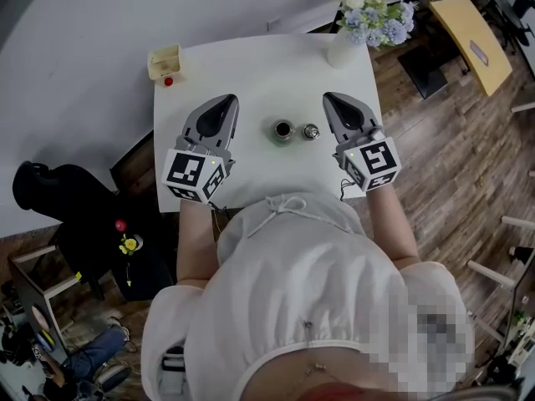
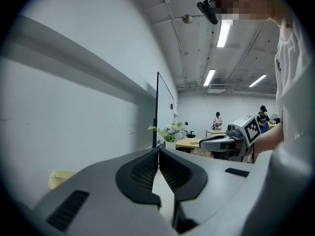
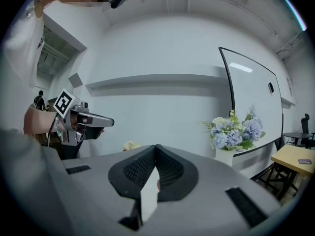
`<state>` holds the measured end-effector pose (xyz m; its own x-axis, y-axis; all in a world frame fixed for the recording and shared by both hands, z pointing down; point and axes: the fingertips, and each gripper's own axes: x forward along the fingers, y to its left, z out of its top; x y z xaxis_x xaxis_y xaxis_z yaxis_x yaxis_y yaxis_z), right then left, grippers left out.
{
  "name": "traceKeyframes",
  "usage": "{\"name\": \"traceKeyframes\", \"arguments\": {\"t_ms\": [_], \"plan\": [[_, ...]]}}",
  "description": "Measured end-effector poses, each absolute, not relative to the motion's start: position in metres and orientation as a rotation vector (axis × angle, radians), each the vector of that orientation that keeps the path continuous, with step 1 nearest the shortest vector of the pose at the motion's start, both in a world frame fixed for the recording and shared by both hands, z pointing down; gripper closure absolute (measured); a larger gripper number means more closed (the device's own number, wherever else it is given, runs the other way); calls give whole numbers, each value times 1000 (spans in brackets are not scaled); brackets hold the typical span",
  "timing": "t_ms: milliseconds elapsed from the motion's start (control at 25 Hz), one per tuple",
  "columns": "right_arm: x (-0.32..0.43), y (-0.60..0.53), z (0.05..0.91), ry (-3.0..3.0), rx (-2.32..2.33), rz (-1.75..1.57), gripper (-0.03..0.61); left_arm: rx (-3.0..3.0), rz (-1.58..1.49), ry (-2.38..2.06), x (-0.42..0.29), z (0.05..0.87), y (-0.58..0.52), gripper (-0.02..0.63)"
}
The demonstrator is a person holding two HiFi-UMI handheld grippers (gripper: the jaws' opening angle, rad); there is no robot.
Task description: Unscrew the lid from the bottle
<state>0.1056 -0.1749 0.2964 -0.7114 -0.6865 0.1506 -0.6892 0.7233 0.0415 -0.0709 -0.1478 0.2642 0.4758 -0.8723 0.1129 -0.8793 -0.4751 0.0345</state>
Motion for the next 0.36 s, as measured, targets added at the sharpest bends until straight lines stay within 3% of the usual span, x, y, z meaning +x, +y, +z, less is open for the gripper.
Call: {"name": "traceKeyframes", "arguments": {"t_ms": [360], "plan": [[112,-179,300,-2764,1110,37,577,2619,150,-1543,-61,269,-153,591]]}}
